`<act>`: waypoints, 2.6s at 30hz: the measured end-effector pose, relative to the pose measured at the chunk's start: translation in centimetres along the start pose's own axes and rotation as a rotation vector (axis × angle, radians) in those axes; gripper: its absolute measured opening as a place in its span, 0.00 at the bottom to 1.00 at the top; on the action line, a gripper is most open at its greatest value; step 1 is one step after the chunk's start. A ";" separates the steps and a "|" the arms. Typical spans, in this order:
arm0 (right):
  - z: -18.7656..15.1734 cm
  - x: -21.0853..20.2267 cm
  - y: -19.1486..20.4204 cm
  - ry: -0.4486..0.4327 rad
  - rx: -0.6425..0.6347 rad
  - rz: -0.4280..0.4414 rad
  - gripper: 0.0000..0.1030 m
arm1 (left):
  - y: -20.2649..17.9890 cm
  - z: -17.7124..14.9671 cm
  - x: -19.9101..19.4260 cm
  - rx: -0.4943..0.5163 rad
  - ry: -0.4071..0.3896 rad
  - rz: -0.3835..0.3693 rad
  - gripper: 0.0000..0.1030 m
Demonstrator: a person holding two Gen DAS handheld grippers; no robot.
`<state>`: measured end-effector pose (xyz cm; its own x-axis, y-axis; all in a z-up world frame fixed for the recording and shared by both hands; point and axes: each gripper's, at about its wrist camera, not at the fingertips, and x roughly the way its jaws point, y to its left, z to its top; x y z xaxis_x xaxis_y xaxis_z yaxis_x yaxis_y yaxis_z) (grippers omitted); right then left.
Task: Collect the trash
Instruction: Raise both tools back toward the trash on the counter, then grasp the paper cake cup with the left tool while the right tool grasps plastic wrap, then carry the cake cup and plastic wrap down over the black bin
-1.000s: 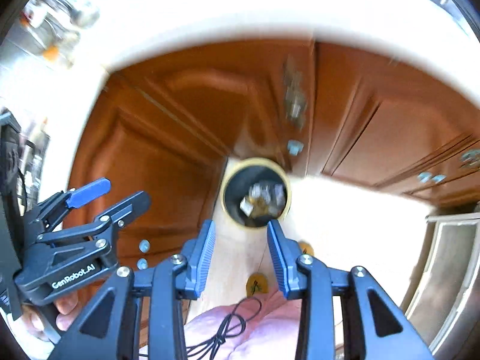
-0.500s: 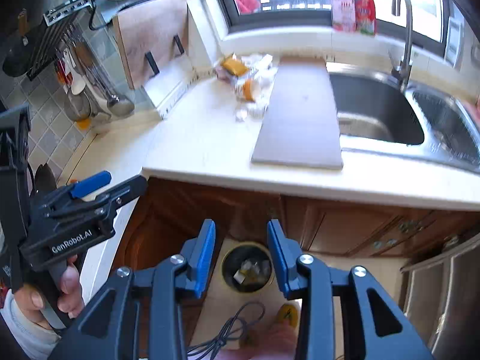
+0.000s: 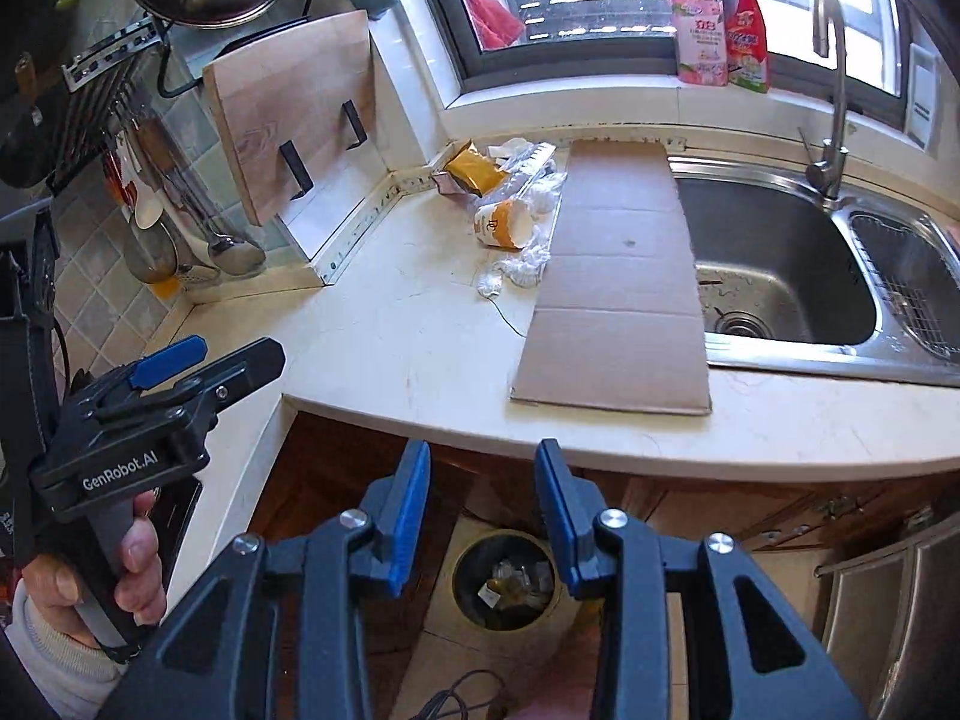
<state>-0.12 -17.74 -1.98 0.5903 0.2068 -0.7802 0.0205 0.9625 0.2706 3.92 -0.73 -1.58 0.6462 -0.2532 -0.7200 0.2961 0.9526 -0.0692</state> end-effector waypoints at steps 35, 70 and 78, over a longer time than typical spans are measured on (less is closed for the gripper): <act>13.8 26.7 -0.9 0.214 -0.418 0.067 0.15 | 5.0 12.2 20.2 -0.198 0.156 0.043 0.95; 15.9 21.9 -11.1 0.190 -0.019 0.252 0.11 | -1.1 14.2 32.4 0.139 0.232 -0.250 0.40; 16.2 17.1 -8.3 0.125 -0.057 0.240 0.11 | -1.6 11.7 23.3 0.045 0.184 -0.187 0.40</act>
<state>22.90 -25.08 -8.47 0.4686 0.4464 -0.7624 -0.1556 0.8912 0.4262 26.76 -10.12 -10.18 0.4397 -0.3850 -0.8114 0.4320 0.8828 -0.1848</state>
